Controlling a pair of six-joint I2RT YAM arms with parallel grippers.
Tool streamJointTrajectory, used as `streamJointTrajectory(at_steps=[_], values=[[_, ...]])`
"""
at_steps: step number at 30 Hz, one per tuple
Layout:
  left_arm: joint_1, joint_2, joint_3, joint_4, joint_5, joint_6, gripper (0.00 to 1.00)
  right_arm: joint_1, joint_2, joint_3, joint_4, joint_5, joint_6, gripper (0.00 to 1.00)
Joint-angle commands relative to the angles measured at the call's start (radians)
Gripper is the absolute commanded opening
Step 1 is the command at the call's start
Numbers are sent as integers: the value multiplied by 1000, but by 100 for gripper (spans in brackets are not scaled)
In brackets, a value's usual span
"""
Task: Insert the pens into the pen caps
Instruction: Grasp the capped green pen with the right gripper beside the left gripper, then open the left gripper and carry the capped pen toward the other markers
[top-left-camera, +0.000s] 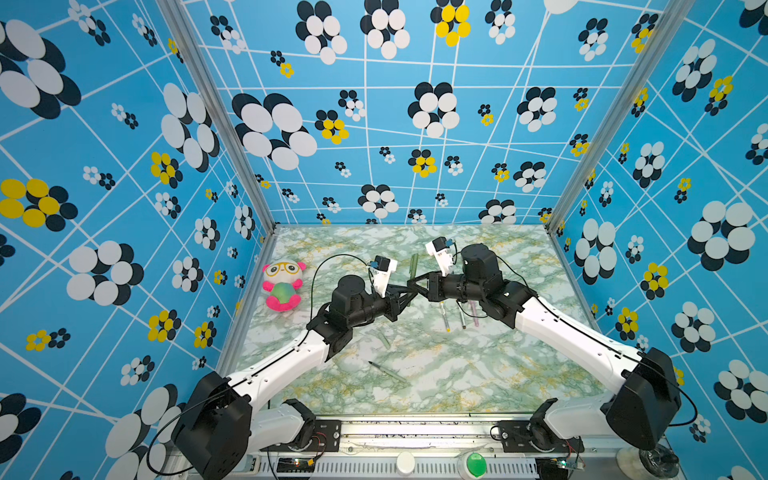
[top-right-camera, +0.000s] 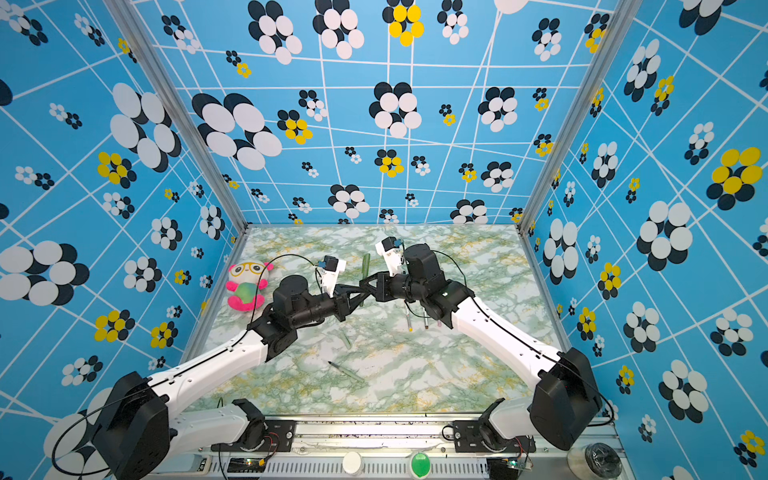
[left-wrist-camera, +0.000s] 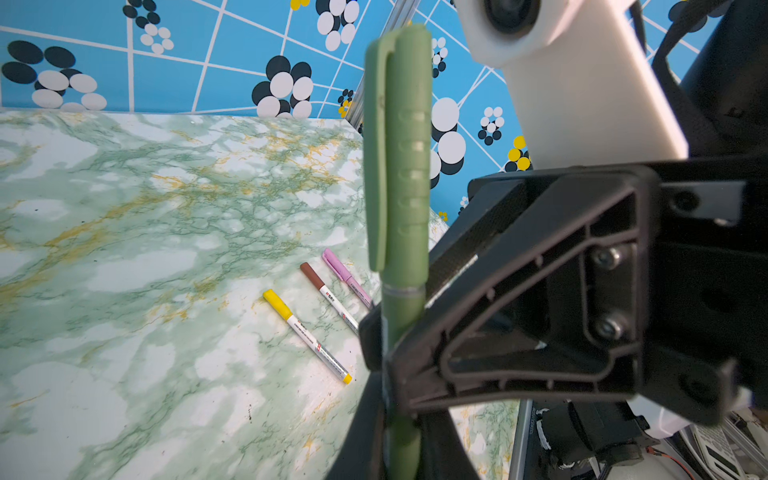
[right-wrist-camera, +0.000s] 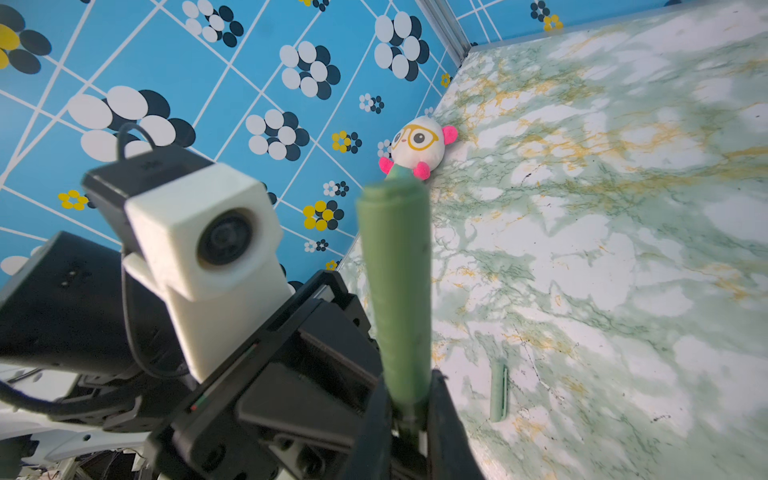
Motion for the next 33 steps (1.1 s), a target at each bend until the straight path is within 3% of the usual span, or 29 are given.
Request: streamJointTrajectory(at_steps=[1, 5, 9, 12, 16, 22, 33], values=[[-6, -3, 8, 44, -19, -7, 0, 14, 14, 32, 6, 21, 11, 7], [-6, 0, 0, 52, -37, -24, 2, 14, 8, 41, -13, 79, 24, 2], [-6, -25, -9, -5, -21, 1, 45, 4, 12, 91, -101, 175, 13, 0], [-11, -70, -29, -92, -13, 55, 60, -16, 26, 129, -162, 208, 11, 0], [-23, -165, -82, -185, -22, 128, 67, -44, 70, 169, -268, 225, 9, 0], [-23, -314, -178, -188, -119, 160, 80, -84, 222, 234, -489, 186, -14, 0], [-23, -288, -175, -157, -122, 173, 81, -89, 488, 296, -639, 93, -119, 1]])
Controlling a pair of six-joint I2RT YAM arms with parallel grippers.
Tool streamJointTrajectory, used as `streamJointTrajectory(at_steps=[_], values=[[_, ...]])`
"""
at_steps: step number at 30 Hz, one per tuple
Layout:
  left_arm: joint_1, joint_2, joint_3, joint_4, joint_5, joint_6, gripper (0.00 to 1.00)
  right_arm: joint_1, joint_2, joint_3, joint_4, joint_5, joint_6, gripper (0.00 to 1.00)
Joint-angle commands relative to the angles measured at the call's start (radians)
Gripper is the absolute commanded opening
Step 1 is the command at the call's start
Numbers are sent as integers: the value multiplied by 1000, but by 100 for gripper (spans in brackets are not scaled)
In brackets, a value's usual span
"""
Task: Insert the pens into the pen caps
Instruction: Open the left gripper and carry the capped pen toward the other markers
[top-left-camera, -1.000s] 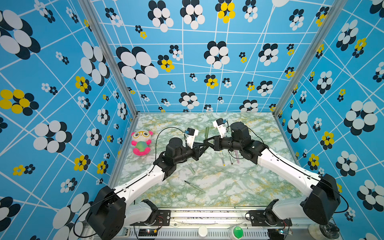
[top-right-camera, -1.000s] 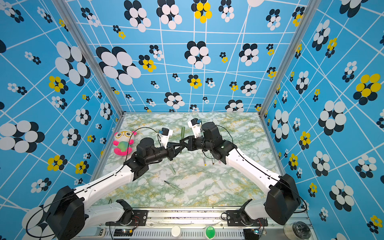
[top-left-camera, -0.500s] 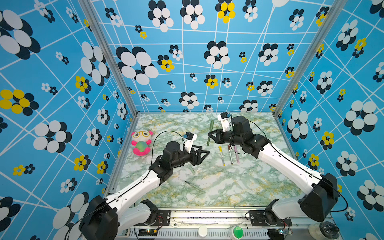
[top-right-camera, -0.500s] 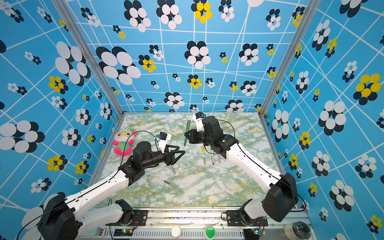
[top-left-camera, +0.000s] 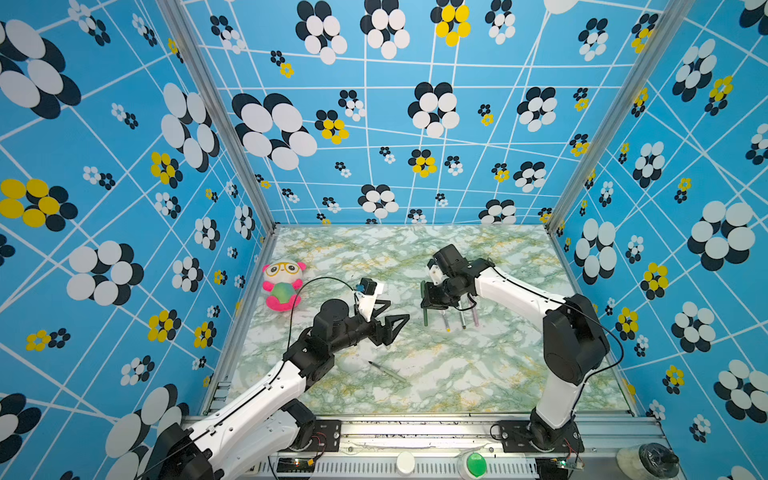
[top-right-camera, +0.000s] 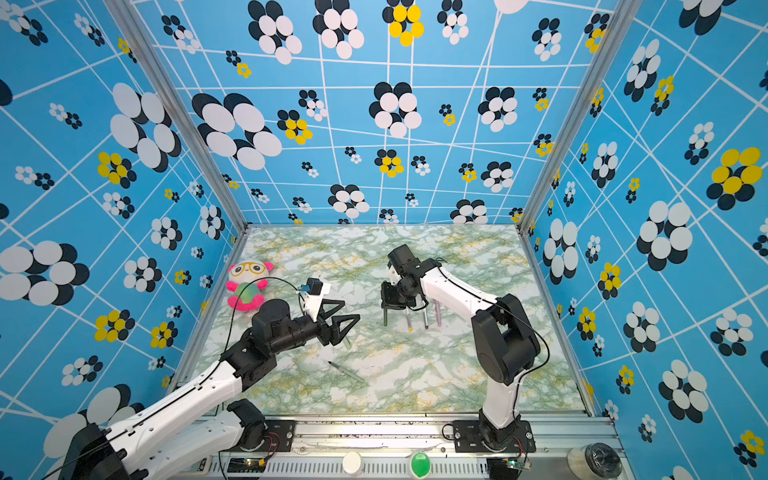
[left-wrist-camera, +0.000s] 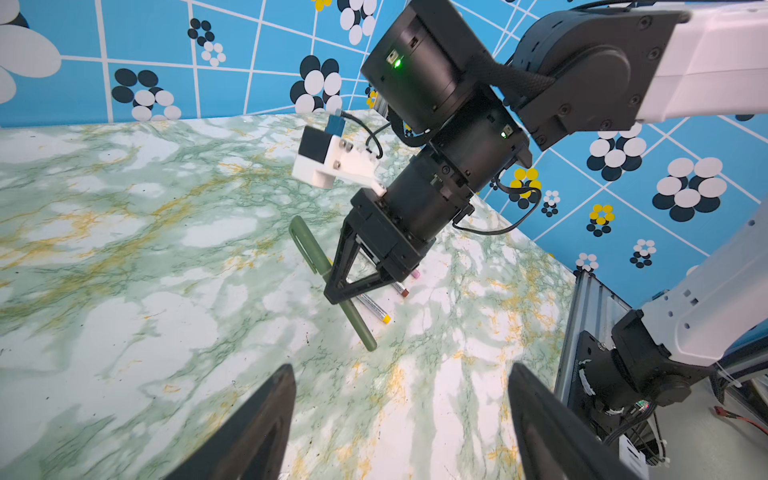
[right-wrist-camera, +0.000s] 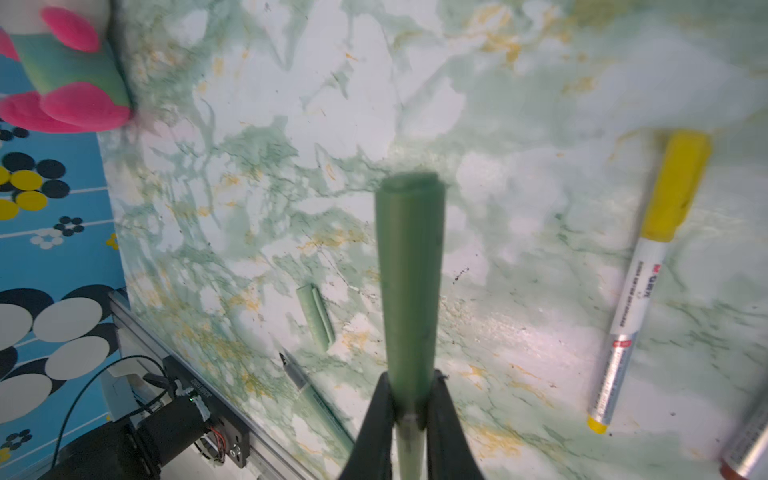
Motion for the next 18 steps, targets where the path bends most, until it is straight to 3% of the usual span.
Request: streamJointTrajectory(at_steps=[1, 18], values=[[-3, 9, 0, 20, -12, 17, 81, -2, 48, 37, -66, -41, -43, 1], [-1, 30, 22, 9, -20, 17, 80, -3, 182, 52, -32, 2, -32, 2]])
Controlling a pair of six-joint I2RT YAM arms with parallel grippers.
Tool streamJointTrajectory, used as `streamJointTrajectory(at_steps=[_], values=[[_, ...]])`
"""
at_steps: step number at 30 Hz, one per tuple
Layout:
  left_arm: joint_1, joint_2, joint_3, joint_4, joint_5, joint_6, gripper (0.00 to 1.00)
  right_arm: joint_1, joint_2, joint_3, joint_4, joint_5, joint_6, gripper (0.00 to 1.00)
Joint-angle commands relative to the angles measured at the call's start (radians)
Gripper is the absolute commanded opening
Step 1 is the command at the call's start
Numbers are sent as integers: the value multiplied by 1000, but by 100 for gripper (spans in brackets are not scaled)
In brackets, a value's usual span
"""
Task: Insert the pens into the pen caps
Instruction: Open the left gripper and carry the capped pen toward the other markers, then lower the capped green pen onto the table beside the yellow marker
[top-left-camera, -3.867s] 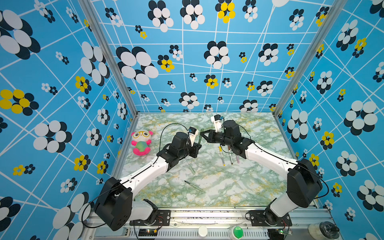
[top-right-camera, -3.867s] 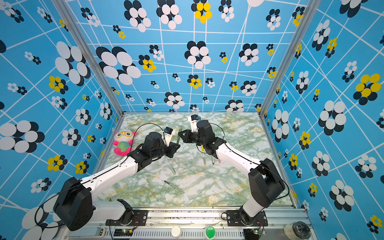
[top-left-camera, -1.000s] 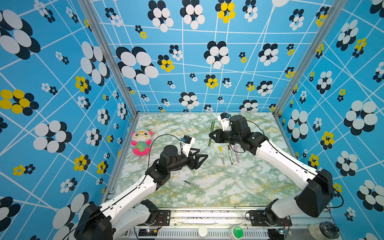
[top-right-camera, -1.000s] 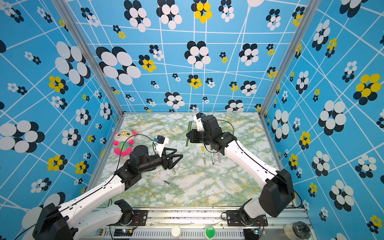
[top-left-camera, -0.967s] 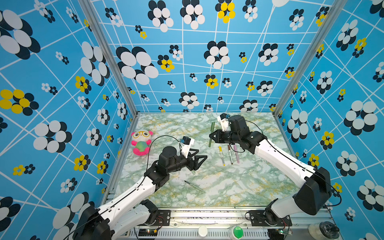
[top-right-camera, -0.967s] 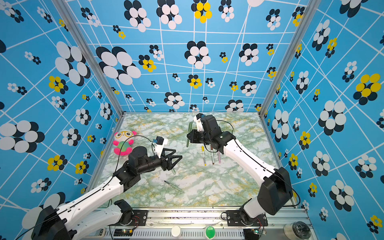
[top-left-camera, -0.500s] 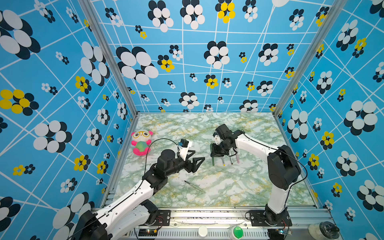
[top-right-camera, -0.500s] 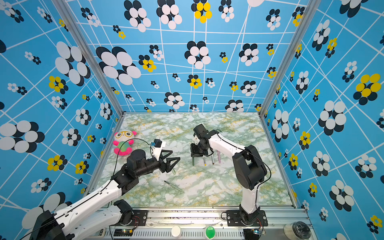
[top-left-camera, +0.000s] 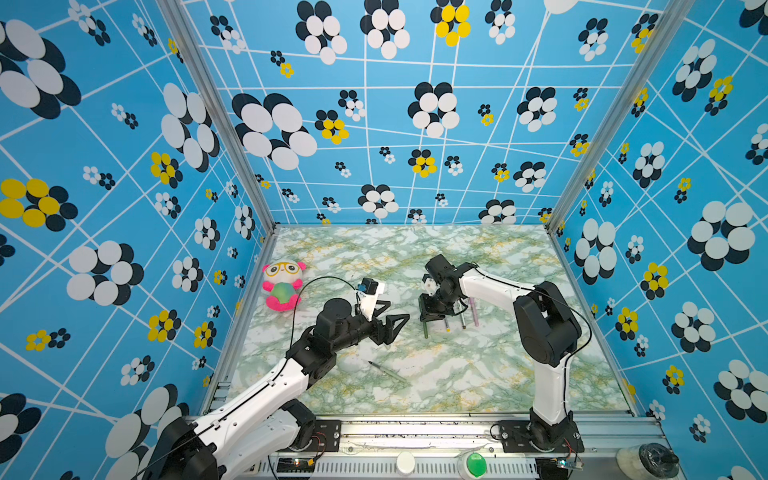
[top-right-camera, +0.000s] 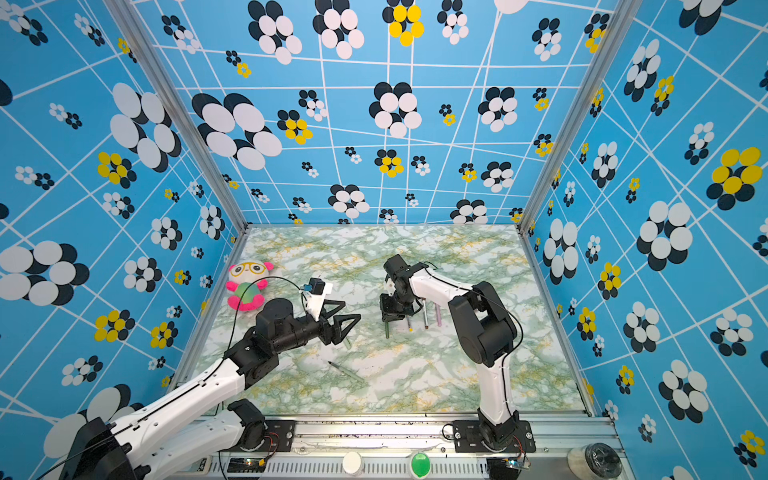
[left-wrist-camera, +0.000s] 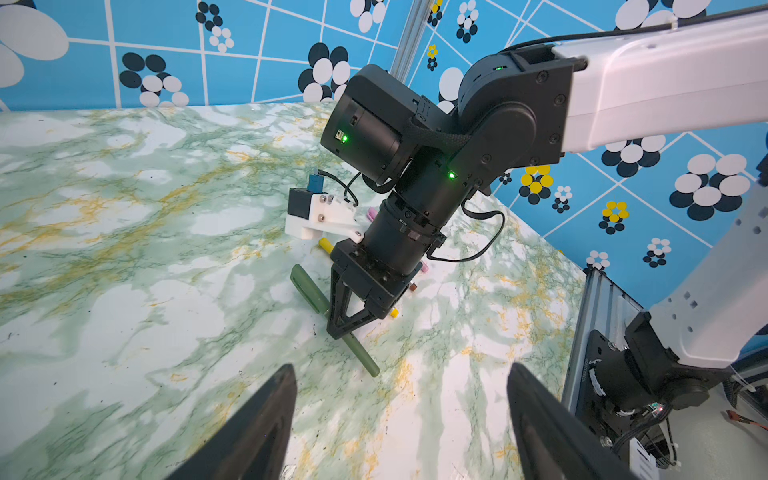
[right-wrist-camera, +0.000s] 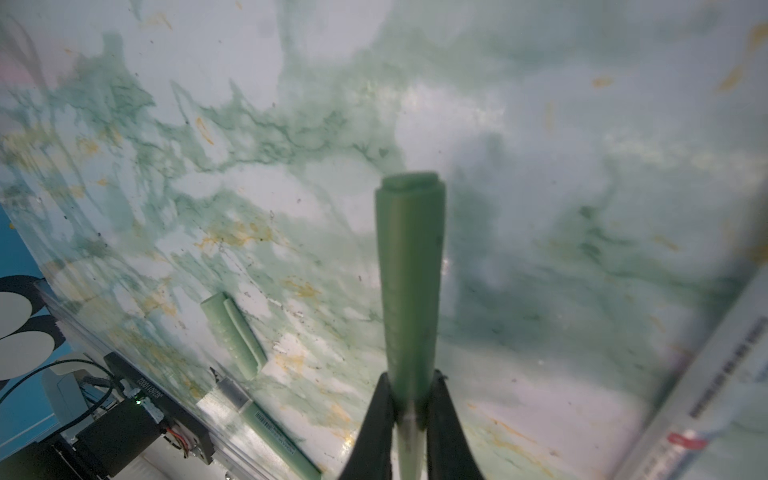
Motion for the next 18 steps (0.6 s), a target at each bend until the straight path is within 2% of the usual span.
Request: streamJointTrajectory(at_steps=[1, 5, 18], values=[[-3, 5, 23, 10, -4, 15, 80, -3, 21, 19, -1, 34, -3, 3], [0, 13, 28, 14, -2, 13, 79, -3, 31, 20, -2, 84, -1, 5], [0, 19, 28, 16, -6, 10, 79, -6, 67, 42, 18, 110, 17, 9]])
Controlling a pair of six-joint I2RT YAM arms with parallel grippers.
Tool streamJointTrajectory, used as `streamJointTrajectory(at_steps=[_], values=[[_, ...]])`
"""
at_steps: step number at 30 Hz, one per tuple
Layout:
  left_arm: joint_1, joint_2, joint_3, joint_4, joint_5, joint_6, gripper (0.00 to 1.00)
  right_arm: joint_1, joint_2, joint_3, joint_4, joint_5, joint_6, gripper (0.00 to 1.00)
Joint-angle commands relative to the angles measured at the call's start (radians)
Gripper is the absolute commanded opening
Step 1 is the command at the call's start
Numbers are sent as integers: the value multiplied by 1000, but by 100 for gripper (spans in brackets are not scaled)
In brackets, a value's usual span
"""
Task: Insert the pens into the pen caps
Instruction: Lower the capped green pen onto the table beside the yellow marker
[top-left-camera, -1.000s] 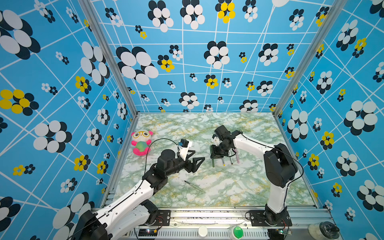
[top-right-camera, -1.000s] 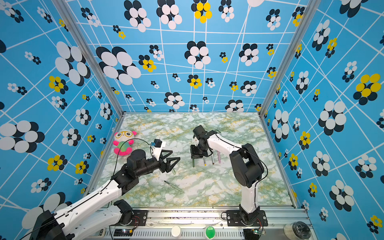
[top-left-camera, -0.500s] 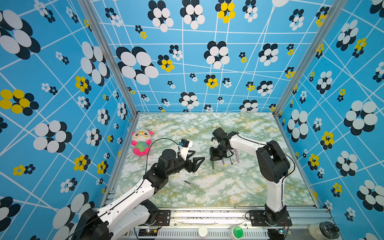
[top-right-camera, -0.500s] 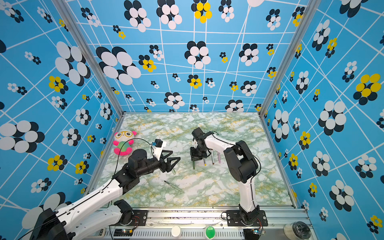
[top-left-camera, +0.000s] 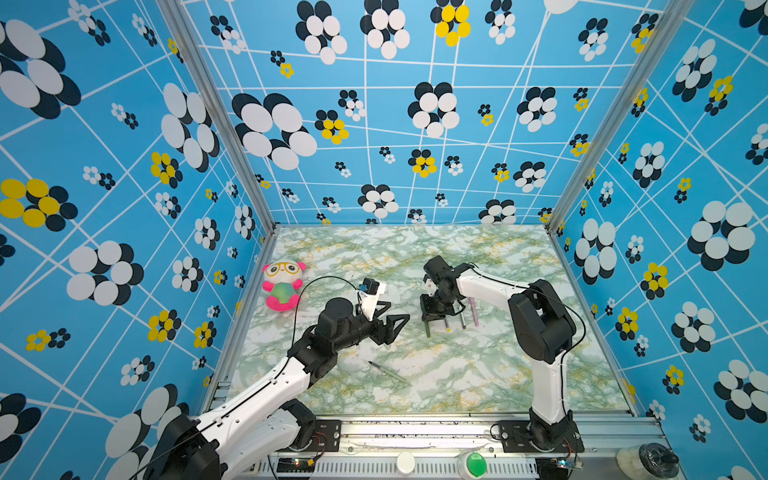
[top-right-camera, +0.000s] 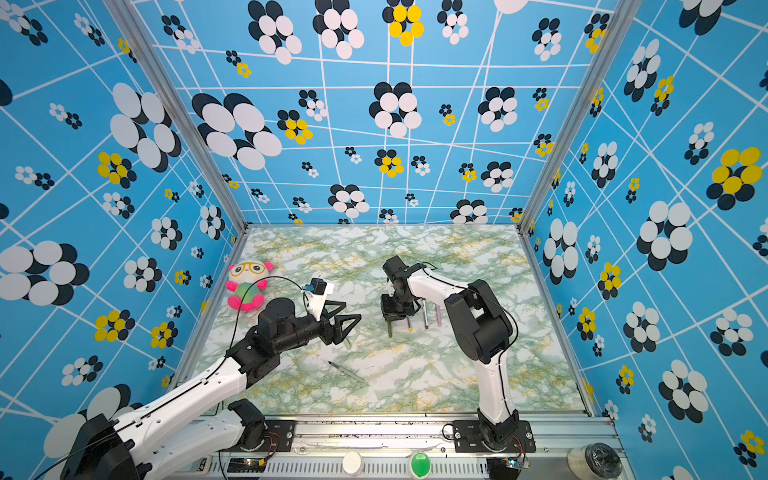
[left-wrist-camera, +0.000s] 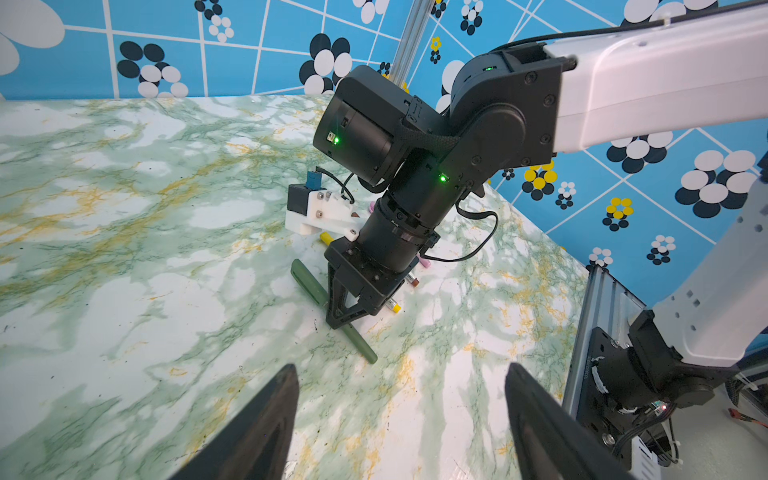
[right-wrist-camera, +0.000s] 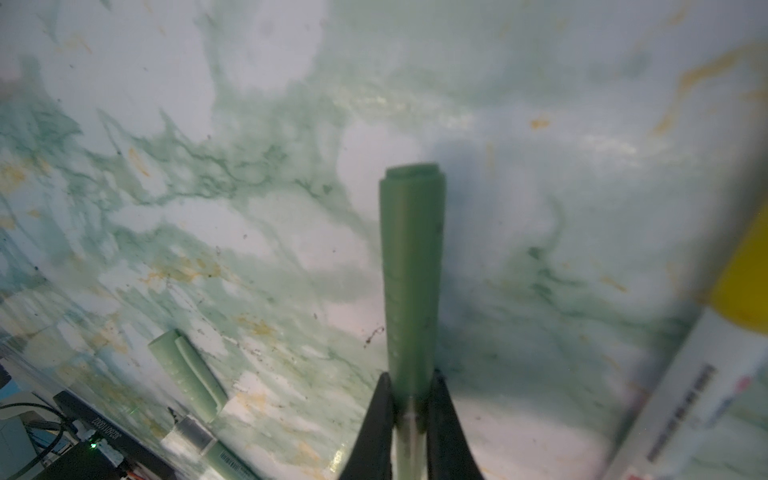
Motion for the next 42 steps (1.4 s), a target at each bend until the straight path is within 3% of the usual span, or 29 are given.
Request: streamJointTrajectory(at_steps=[1, 26, 33, 42], values=[[0, 5, 27, 16, -6, 9, 79, -7, 30, 20, 12, 43, 15, 9], [3, -27, 21, -5, -27, 6, 79, -18, 40, 45, -12, 85, 49, 27], [6, -86, 4, -23, -106, -3, 86, -17, -99, 37, -15, 115, 37, 38], [37, -169, -23, -59, -190, -37, 91, 7, -256, 49, 2, 128, -16, 40]])
